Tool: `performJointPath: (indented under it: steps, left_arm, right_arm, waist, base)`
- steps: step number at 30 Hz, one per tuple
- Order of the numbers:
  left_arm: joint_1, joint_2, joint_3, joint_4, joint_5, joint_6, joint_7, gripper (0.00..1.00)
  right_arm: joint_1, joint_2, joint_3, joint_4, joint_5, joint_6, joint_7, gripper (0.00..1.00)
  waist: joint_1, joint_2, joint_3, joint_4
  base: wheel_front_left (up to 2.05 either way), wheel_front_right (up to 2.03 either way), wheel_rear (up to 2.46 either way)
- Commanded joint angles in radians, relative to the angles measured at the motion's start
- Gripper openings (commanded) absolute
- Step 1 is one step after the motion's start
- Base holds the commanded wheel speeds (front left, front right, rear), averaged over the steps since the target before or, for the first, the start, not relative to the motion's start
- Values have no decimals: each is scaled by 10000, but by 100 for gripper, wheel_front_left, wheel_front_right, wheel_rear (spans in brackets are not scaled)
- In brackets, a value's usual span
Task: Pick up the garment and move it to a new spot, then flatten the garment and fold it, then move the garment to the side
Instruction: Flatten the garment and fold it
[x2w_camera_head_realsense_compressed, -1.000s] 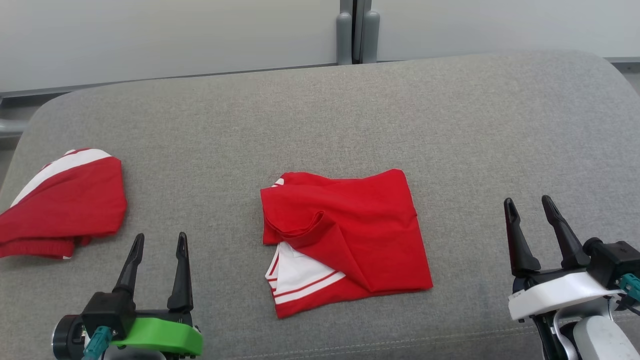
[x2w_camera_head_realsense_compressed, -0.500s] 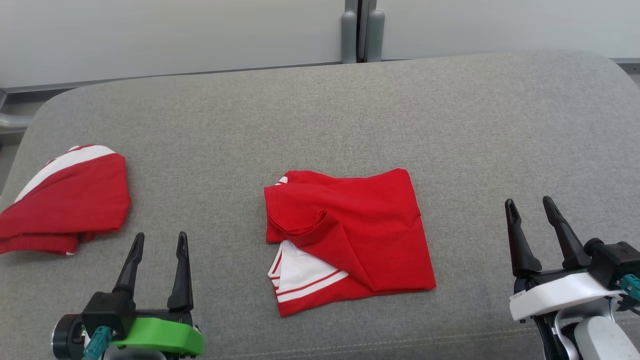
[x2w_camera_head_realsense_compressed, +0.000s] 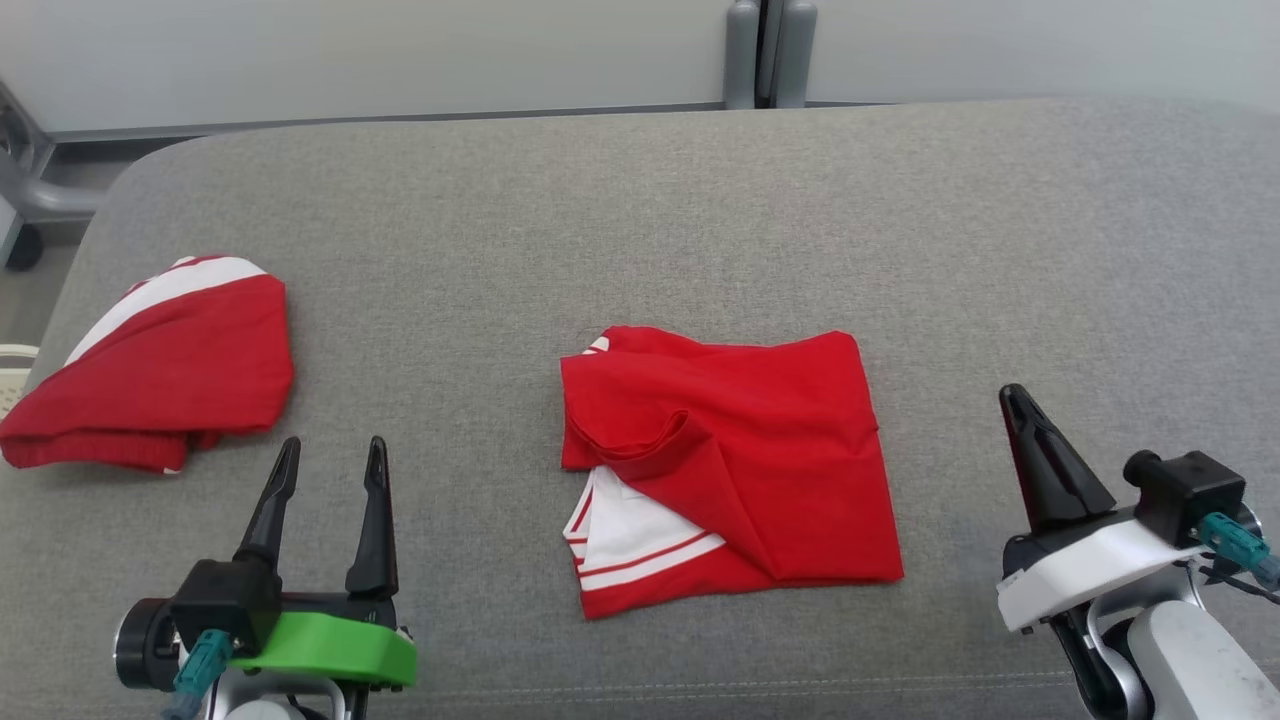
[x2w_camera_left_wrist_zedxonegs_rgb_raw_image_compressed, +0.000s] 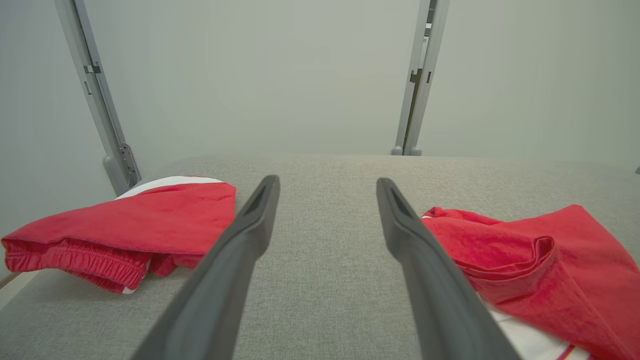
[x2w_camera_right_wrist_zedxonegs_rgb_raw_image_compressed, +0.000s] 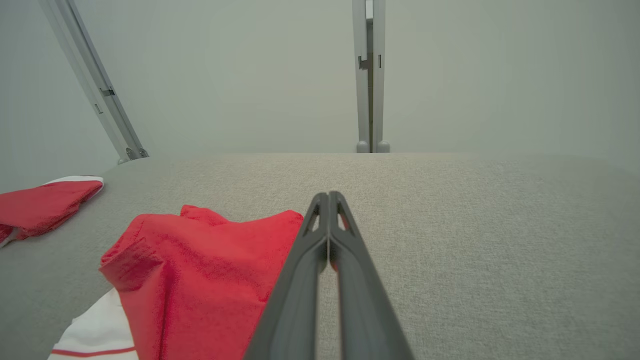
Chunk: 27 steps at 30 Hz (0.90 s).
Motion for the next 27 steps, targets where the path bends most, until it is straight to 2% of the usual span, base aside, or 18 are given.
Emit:
performJointPath:
  steps: [1, 11, 19, 27]
  left_arm:
    - [-228, 30, -54, 1, -38, -16, -3, 100]
    - [-704, -48, -587, 106, -312, -29, -3, 100]
    - [-1037, -74, -988, 103, -626, 19, -3, 100]
    - [-1026, -78, -1244, 24, -905, 266, -3, 100]
  right_arm:
    - [-336, -214, 427, 287, 158, -12, -34, 0]
    - [-2066, -1045, 3220, 2278, 1255, -12, 52, 0]
    - [-3105, -1256, 4611, 3497, 2044, -12, 10, 0]
    - [-3649, -1300, 5793, 3846, 2745, -12, -25, 0]
  waist:
    - [0, 0, 229, 363]
    - [0, 0, 637, 1785]
    - [0, 0, 898, 2711]
    - [0, 0, 1055, 2943]
  base:
    - [0, 0, 0]
    - [0, 0, 0]
    - [0, 0, 0]
    - [0, 0, 0]
